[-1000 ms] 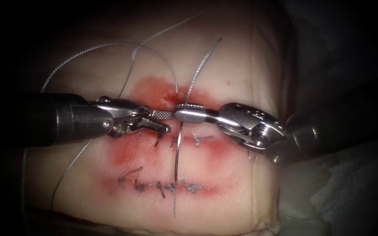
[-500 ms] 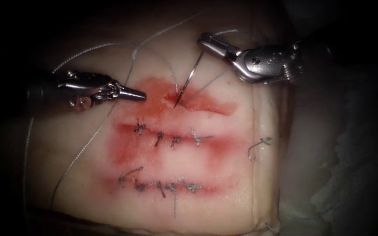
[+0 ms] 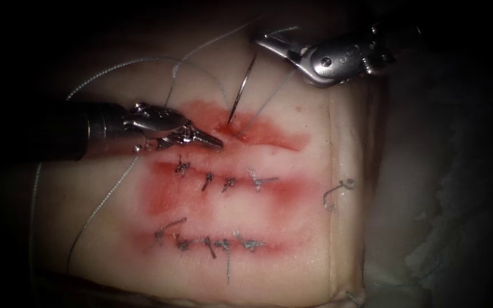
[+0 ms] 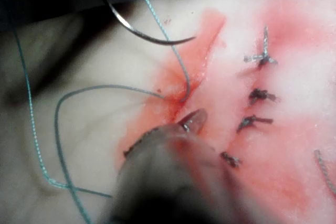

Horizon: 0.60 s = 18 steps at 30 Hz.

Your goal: Wound Closure

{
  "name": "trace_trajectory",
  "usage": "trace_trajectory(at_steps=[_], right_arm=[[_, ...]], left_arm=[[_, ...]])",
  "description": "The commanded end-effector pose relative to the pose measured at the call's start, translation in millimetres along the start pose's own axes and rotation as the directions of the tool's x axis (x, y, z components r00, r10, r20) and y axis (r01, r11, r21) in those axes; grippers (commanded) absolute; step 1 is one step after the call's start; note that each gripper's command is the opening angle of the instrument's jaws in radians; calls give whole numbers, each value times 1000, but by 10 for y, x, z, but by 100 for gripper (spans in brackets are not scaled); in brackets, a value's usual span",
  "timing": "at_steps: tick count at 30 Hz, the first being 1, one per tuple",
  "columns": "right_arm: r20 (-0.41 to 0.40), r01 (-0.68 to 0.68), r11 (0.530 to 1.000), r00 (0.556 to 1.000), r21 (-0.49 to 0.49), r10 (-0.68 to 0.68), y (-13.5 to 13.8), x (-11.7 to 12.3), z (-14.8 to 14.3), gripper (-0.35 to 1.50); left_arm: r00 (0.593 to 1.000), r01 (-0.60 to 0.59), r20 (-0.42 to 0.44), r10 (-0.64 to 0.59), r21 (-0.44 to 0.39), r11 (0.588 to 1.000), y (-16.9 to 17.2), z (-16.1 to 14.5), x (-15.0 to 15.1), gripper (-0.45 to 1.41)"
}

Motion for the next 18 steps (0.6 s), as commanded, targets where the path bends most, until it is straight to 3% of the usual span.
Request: trace_trajectory(at_steps=[1, 10, 18], right_arm=[[12, 9, 1000, 1000, -17, -9, -4, 5, 7, -35], [35, 26, 998, 999, -62, -24, -15, 3, 1, -35], [56, 81, 993, 996, -91, -76, -15, -4, 7, -35]], left_arm=[[1000, -9, -9, 9, -12, 1000, 7, 6, -6, -45], [999, -43, -22, 42, -36, 998, 23, 10, -17, -45], [997, -77, -34, 73, -105, 992, 28, 22, -28, -45]])
